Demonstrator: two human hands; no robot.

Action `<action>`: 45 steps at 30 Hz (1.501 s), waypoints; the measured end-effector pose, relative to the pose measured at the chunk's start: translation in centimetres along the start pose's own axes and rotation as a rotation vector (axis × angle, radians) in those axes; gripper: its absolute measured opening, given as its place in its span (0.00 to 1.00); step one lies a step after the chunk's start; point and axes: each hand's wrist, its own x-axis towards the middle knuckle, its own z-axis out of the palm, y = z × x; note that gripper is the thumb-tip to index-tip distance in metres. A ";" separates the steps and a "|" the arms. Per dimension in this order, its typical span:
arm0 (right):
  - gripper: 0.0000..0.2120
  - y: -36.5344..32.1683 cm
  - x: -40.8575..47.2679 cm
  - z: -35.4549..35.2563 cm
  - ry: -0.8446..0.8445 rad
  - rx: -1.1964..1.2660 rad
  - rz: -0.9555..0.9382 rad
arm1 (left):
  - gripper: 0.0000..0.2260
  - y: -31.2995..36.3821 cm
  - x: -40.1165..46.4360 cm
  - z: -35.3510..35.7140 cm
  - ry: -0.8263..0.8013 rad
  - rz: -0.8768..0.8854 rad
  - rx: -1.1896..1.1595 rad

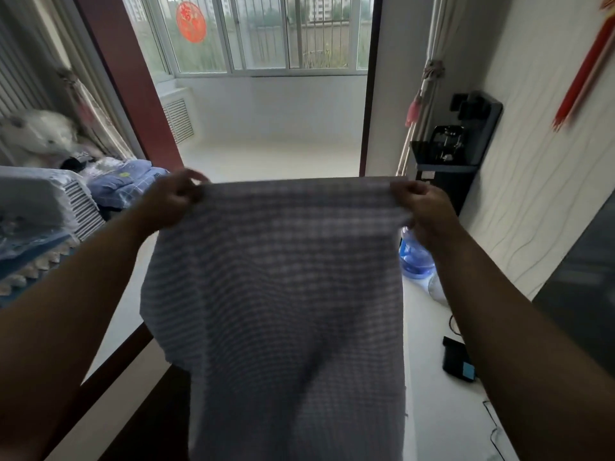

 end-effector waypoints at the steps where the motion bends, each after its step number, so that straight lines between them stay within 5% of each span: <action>1: 0.03 -0.6 0.4 -0.3 0.012 -0.036 -0.051 | 0.11 -0.2 -0.5 0.8 -0.114 -0.042 0.037; 6: 0.03 -0.9 0.8 -0.2 0.002 -0.176 -0.183 | 0.05 -0.6 -3.7 3.6 -0.195 -0.215 -0.163; 10: 0.10 0.3 0.6 -0.6 -0.071 -0.075 0.034 | 0.06 -0.8 -3.4 3.2 -0.194 -0.222 -0.140; 14: 0.10 1.2 -1.0 0.7 -0.149 -0.061 0.056 | 0.06 -1.6 -3.6 3.5 -0.090 -0.234 -0.097; 19: 0.08 3.1 -2.0 1.8 -0.060 -0.225 0.157 | 0.06 -1.6 -3.1 4.2 -0.080 -0.191 -0.089; 24: 0.04 3.7 -2.3 2.0 0.056 -0.208 -0.076 | 0.07 -2.2 -3.0 4.0 -0.133 -0.176 -0.042; 31: 0.06 1.7 -1.4 2.4 0.027 -0.173 -0.134 | 0.07 -3.4 -3.1 3.3 -0.189 -0.249 -0.119; 37: 0.10 1.6 -1.6 4.8 -0.008 -0.238 -0.156 | 0.04 -3.6 -2.8 3.1 -0.399 -0.327 0.179; 41: 0.10 1.8 -2.1 7.8 -0.110 -0.266 -0.148 | 0.21 3.8 -2.0 8.4 -0.204 -0.099 0.002; 45: 0.10 2.9 -2.9 9.8 -0.178 -0.361 -0.196 | 0.08 10.1 -1.0 14.1 0.203 0.160 0.142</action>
